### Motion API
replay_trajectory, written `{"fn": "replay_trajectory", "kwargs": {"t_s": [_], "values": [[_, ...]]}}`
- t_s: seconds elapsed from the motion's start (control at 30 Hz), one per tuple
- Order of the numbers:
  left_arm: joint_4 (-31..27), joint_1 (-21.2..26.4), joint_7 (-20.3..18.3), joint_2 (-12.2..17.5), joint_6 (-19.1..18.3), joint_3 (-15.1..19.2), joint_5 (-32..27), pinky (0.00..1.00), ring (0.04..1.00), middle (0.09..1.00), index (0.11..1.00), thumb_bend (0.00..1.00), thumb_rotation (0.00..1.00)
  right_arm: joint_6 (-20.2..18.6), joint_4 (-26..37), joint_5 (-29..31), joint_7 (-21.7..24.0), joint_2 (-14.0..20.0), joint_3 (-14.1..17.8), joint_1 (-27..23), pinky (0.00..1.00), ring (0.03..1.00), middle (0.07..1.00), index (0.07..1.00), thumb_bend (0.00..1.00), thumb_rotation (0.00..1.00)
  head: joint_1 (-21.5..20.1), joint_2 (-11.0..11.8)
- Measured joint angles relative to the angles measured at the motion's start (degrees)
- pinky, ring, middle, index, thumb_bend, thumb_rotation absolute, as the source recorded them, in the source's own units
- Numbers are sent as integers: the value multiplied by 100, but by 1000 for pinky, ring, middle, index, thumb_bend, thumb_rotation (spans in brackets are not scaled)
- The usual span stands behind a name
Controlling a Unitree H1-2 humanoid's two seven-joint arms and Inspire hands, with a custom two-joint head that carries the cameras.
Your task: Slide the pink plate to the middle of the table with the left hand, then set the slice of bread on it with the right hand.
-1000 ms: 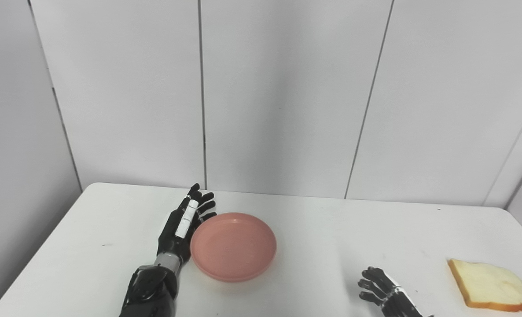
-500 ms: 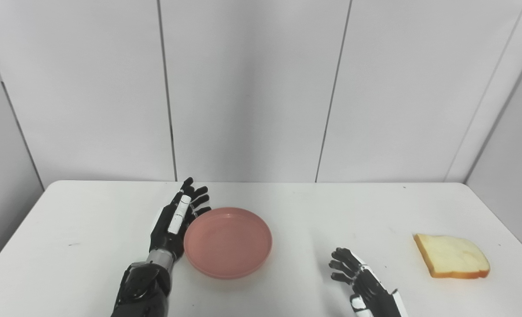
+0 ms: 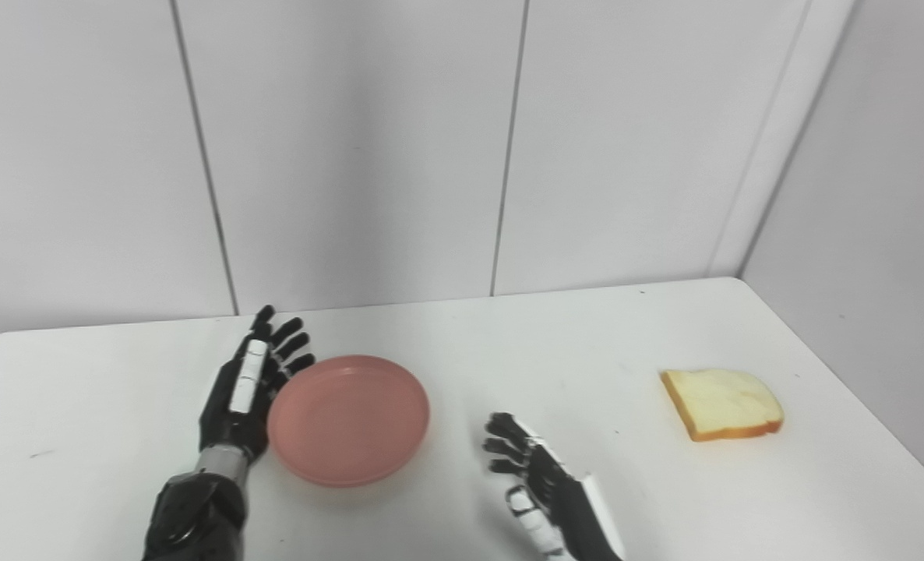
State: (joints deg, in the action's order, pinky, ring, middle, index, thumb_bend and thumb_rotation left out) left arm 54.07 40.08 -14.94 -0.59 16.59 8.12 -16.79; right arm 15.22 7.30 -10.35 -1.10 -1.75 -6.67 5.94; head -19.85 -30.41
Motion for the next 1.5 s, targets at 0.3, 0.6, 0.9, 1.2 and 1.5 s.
{"fn": "replay_trajectory", "kwargs": {"t_s": [0.3,0.6,0.9,1.2,1.5], "values": [[-79,-36,-167,20,-159,64,-126,784,864,850,956,911,717,-21,-128,-98,-170,-440,-166,-22,748,808,859,864,679,864,-388,114],[-85,-14,-231,10,-166,-8,-120,795,877,870,975,897,747,-7,76,-436,-630,-547,54,75,706,777,833,850,635,708,-467,132],[107,76,-232,53,-112,8,-116,786,877,858,965,909,742,-968,1371,-919,278,1270,928,-145,883,951,986,968,895,579,-371,255],[366,192,-232,35,55,56,-114,782,874,852,953,947,714,-1500,1403,-740,1236,2978,1325,-703,866,944,992,988,1000,292,-344,334],[482,256,-219,-5,106,130,-105,783,870,840,949,952,719,-1981,930,-881,2520,4819,1258,-1666,880,983,997,953,1000,324,-283,352]]}}
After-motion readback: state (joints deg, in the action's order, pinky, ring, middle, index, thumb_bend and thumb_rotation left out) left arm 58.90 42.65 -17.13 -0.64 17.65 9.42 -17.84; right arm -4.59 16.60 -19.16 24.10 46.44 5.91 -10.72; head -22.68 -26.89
